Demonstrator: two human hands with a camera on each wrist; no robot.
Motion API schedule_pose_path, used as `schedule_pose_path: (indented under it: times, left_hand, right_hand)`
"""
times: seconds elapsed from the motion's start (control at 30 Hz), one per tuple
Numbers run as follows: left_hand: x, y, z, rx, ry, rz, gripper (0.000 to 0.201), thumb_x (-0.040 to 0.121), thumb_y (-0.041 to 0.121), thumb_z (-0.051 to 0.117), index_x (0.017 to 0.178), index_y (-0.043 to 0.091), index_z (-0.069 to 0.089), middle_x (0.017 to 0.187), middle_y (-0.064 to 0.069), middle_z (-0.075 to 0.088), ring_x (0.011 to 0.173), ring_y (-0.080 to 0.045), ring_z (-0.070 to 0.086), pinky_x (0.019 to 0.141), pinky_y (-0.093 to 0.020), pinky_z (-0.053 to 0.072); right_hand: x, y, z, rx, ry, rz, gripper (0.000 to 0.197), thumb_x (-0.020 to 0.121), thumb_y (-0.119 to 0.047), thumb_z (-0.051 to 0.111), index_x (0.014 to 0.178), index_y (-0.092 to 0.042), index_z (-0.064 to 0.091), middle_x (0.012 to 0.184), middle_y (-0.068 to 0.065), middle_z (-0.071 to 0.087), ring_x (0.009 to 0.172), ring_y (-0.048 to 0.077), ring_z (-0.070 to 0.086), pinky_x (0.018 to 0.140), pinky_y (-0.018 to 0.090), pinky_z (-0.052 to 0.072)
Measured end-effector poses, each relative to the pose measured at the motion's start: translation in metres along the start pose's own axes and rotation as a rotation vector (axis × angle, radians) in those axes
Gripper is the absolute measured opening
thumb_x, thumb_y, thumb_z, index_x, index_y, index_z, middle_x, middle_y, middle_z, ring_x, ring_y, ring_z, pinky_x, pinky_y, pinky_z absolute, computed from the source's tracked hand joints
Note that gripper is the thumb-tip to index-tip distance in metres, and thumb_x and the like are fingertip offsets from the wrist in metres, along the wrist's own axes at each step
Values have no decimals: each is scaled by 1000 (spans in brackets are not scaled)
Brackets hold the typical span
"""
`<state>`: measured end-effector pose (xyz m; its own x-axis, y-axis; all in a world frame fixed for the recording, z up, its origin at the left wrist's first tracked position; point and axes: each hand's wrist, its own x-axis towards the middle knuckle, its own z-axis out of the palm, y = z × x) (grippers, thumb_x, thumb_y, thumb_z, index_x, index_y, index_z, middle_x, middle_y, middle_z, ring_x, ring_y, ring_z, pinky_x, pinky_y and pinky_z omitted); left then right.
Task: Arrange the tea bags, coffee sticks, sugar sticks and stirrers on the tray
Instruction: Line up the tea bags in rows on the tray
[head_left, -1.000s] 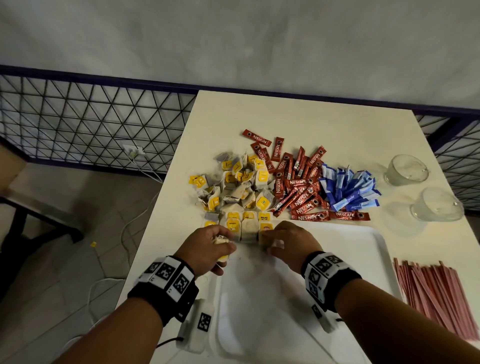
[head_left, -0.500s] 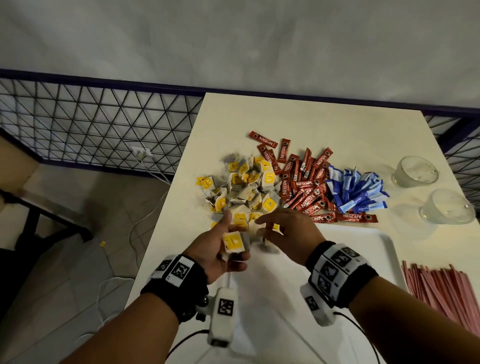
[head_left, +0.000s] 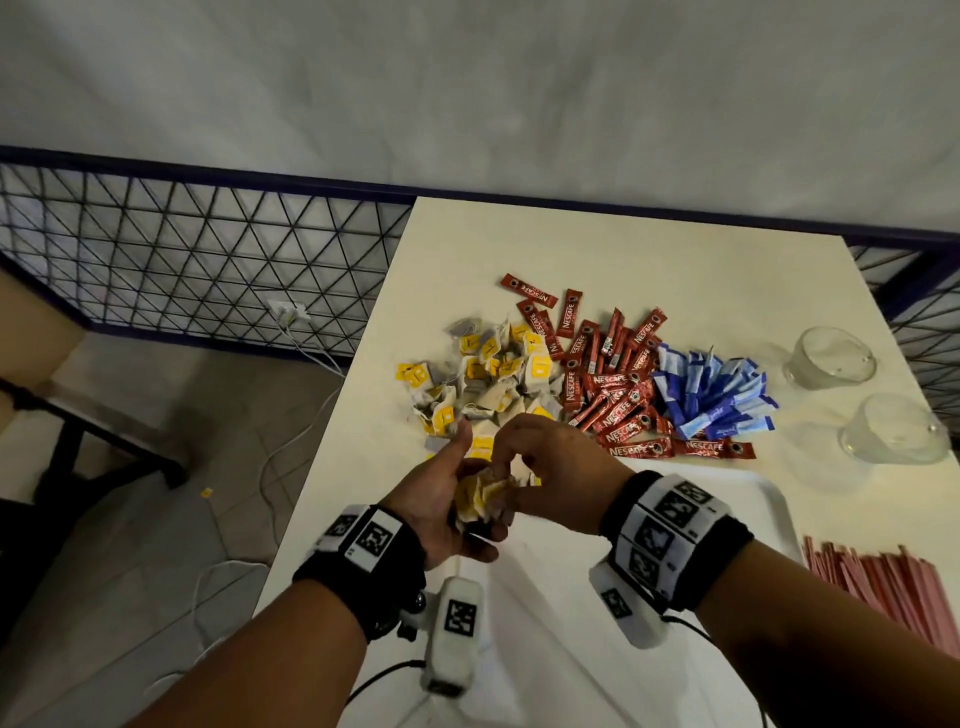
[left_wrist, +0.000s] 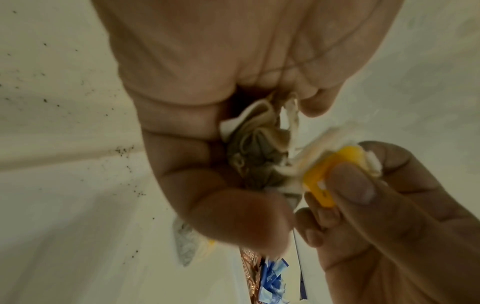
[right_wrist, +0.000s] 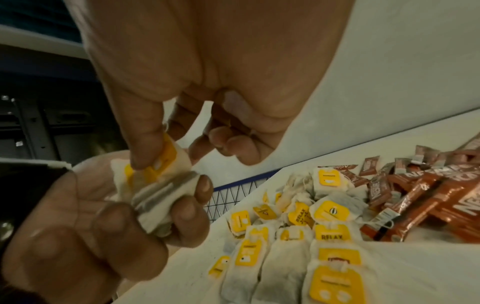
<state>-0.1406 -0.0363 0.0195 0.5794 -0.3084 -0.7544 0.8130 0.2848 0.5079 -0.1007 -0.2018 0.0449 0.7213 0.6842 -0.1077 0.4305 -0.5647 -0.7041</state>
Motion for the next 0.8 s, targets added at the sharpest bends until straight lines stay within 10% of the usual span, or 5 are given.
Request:
schedule_pose_path:
  times: [0.13, 0.37, 0.57, 0.8]
  left_hand:
    - [4, -3, -1, 8, 93, 51, 52, 70, 64, 62, 82, 13, 61, 68, -8, 56, 50, -22, 51, 46, -24, 41]
    - [4, -4, 2, -62, 12, 148, 29, 70, 42, 65, 81, 16, 62, 64, -4, 59, 50, -21, 53, 44, -25, 42]
    - [4, 4, -1, -260, 141, 252, 11, 85, 15, 61, 79, 20, 54, 60, -1, 56, 41, -14, 46, 39, -17, 34]
    - [0, 19, -15, -342, 244, 373, 17, 89, 5, 56, 78, 18, 59, 65, 1, 55, 41, -12, 42, 39, -16, 31]
  right_hand:
    - [-1, 4, -8, 264, -9, 156, 16, 79, -30, 74, 80, -25, 59, 75, -7, 66, 64, 10, 62, 64, 35, 52]
    - [4, 2, -11, 222, -9, 166, 13, 82, -25, 71, 82, -28, 58, 78, -1, 68, 72, 17, 63, 71, 39, 53]
    - [1, 7, -16, 225, -17, 223, 20, 80, -29, 74, 96, -32, 61, 68, -13, 62, 58, -3, 54, 58, 13, 43]
    - [1, 9, -18, 375, 74, 274, 8, 83, -16, 71, 87, -23, 71, 64, -17, 64, 53, -4, 52, 58, 14, 47]
